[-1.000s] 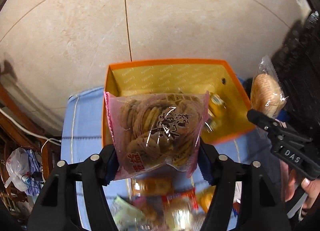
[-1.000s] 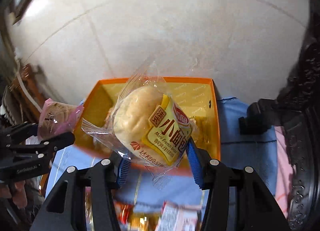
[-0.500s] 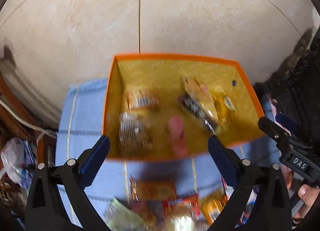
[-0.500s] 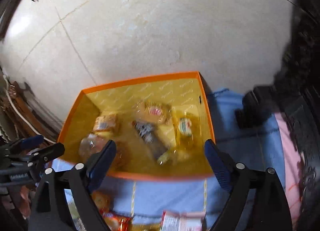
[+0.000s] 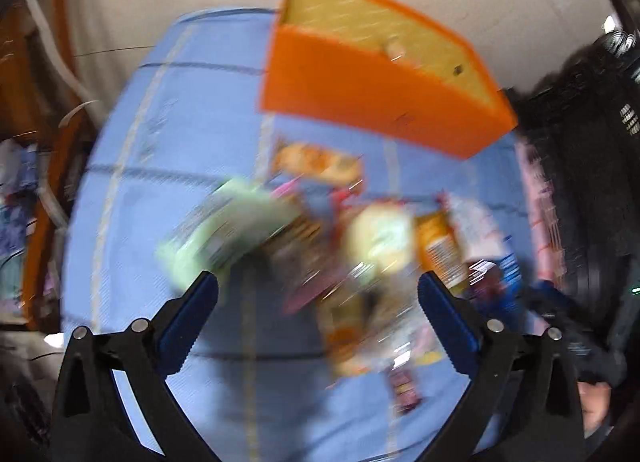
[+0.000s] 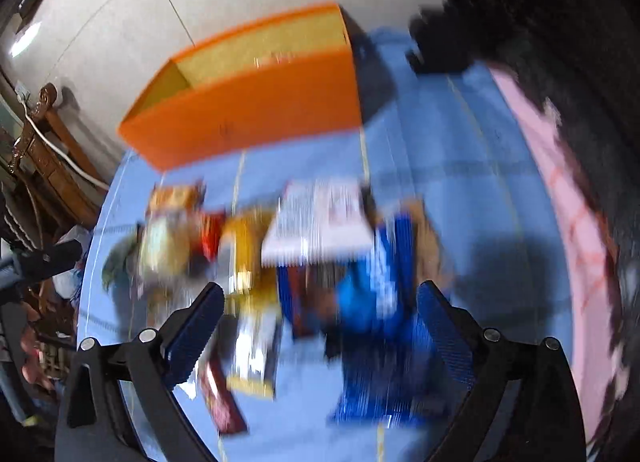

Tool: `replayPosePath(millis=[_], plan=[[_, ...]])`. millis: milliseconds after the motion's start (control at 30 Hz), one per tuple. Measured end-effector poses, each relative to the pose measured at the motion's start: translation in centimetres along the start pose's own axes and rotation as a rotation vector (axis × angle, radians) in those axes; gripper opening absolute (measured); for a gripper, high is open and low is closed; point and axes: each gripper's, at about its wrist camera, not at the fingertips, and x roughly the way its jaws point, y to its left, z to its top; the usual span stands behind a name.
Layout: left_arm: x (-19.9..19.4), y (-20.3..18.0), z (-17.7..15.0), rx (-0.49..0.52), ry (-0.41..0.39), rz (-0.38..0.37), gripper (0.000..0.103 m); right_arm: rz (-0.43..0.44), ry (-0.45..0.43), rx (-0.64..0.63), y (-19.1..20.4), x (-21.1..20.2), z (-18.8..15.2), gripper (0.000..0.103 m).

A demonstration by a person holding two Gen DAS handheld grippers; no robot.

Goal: Organize snacks
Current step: 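Return both tools to the snack pile, then grasp the light green snack bag with the left tool while the right tool grasps the clear white-labelled bag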

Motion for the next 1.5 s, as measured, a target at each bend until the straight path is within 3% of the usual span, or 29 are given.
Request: replayPosePath(millis=[167, 333, 500, 600, 767, 1000, 1200, 1500], plan=[[1.1, 1.6, -4.4, -0.012, 0.094, 0.101, 0.098, 0.01, 0.047, -0.003, 0.8, -0.3, -3.5, 0.098], [1.6, 0.7, -6.7, 0.102, 0.154, 0.144, 0.098, 0.017, 0.033, -0.058, 3.0, -1.0, -5.6, 0.098], [0.9, -0.6, -8.0, 0.161, 0.141, 0.09, 0.098, 0.01, 0.097, -0.091, 4.4, -0.1, -7.9, 0.098], [0.7, -0.6, -8.2, 0.172, 0.151, 0.094, 0.098, 0.011, 0.121, -0.099, 5.0, 0.3, -9.2, 0.098], [0.2, 2.6, -6.8, 0.088, 0.12, 0.156, 0.098, 0.015, 0.137, -0.074, 5.1, 0.3, -10.0, 0.098], [0.6, 5.7, -2.4, 0.13, 0.07, 0.223, 0.098, -0.015, 0.126, -0.029, 5.3, -0.2, -10.8, 0.098], [3.0, 5.9, 1.1, 0.241, 0.059, 0.202, 0.098, -0.041, 0.125, 0.005, 6.4, -0.2, -11.7, 0.098], [9.0, 4.0, 2.6, 0.384, 0.155, 0.188, 0.098, -0.097, 0.122, 0.094, 6.7, -0.6, -13.0, 0.098]])
